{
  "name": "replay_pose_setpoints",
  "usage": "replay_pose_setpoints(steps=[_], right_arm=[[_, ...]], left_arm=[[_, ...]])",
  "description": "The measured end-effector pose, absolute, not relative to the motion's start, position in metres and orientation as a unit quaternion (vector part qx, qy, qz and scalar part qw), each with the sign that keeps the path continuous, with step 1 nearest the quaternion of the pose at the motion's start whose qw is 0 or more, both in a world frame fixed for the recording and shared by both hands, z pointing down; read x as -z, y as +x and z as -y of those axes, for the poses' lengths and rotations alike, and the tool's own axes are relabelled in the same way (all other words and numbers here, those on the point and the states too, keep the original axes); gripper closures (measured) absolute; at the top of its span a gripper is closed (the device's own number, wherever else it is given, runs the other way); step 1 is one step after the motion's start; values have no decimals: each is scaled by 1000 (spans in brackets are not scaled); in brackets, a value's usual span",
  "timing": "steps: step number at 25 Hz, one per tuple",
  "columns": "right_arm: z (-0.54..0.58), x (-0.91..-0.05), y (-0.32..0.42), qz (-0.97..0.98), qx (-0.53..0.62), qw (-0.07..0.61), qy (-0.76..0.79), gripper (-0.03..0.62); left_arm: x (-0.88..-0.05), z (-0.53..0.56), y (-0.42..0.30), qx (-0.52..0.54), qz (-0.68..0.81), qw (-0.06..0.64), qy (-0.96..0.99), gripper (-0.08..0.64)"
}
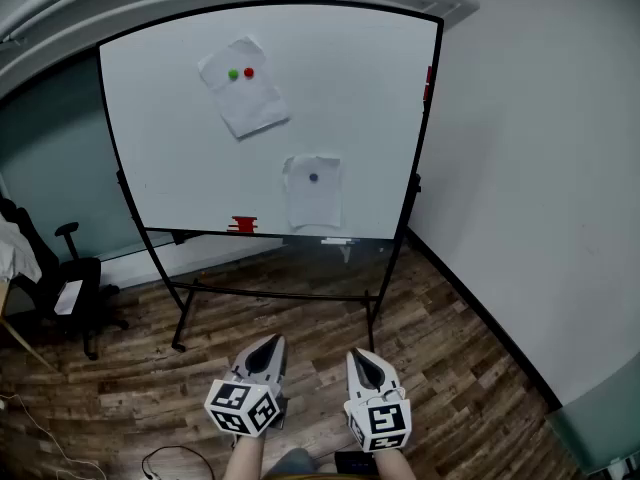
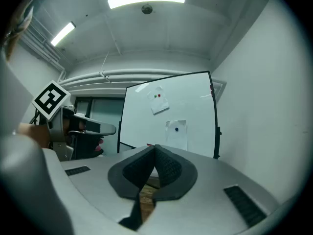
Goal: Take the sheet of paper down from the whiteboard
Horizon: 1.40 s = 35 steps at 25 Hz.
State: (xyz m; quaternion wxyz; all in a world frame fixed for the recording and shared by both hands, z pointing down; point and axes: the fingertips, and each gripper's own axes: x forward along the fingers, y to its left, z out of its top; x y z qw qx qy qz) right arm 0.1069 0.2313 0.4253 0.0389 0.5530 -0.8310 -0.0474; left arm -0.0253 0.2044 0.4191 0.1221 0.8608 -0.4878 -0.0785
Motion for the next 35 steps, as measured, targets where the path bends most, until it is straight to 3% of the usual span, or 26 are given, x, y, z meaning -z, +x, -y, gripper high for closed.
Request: replay_pose_setpoints(steps=[17,20,22,35], right_arm=[[-218,-441,109,836,17,37,548,581],[-204,-443,119,826,25,46,561,549],[-193,-441,120,826,27,46,561,497],[-22,-456,119,821,13,49,569,485]], left_arm=[[-426,-190,-37,78,523,120,840,530],[-425,-177,-34,87,517,123,843,431],[-428,-166,-33,84,516,126,843,419],[-452,13,-37,80,511,145,844,439]])
